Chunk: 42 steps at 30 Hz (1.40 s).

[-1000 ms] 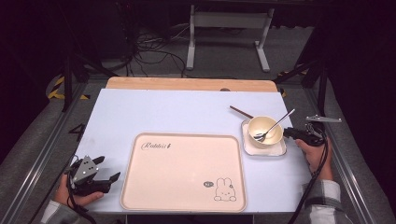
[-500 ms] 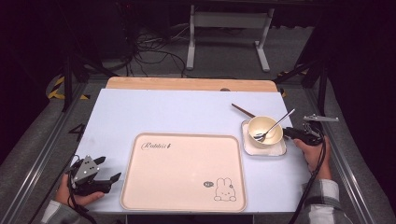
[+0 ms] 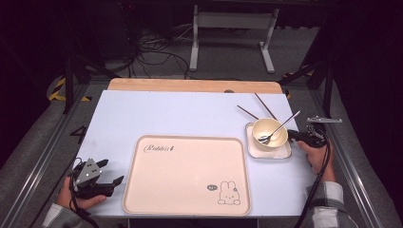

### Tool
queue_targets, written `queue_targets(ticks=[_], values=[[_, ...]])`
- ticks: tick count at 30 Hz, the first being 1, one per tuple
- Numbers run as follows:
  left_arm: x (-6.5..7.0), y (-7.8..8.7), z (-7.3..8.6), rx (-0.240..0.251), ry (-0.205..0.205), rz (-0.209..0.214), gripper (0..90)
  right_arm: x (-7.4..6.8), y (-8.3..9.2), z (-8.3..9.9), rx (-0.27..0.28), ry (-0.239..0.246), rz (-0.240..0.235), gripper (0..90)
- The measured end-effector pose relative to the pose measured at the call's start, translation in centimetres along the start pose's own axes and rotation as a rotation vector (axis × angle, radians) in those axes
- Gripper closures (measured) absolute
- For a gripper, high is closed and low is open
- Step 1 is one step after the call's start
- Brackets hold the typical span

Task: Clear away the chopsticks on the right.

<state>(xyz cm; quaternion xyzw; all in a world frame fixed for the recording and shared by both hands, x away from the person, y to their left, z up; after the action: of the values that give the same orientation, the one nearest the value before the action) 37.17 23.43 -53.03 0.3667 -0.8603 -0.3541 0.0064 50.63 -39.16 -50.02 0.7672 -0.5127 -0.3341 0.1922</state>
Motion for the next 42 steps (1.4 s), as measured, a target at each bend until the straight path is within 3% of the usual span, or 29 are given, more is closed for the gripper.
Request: queue_targets(ticks=[15,32,35,42], values=[[-0.2,0.3,-0.1,0.017,-0.002,-0.011,18.9,0.4,1.8,-0.9,0.099,-0.028,0.034,84.8],[-0.2,0.4,-0.2,0.016,-0.004,-0.011,18.9,1.3,6.9,-3.2,0.328,-0.095,0.063,84.8],[-0.2,0.4,-0.2,0.016,-0.005,-0.012,18.9,1.0,7.5,-3.6,0.352,-0.095,0.056,84.9],[-0.2,0.5,-0.2,0.021,-0.003,-0.014,18.9,-1.4,9.4,-4.5,0.389,-0.033,0.044,84.9]])
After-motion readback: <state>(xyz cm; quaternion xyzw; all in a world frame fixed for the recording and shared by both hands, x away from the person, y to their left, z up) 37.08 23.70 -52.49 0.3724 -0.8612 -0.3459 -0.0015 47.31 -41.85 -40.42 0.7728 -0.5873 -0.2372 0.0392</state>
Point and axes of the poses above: each handheld gripper's, and its own axes: y roughly backward along the jaws, z roughly out of its underside, x roughly to its right, the point moved 10 cm from there along -y, roughly forward along the jaws, and after that the axes turned 10 degrees about -y, right-handed, at the moved point
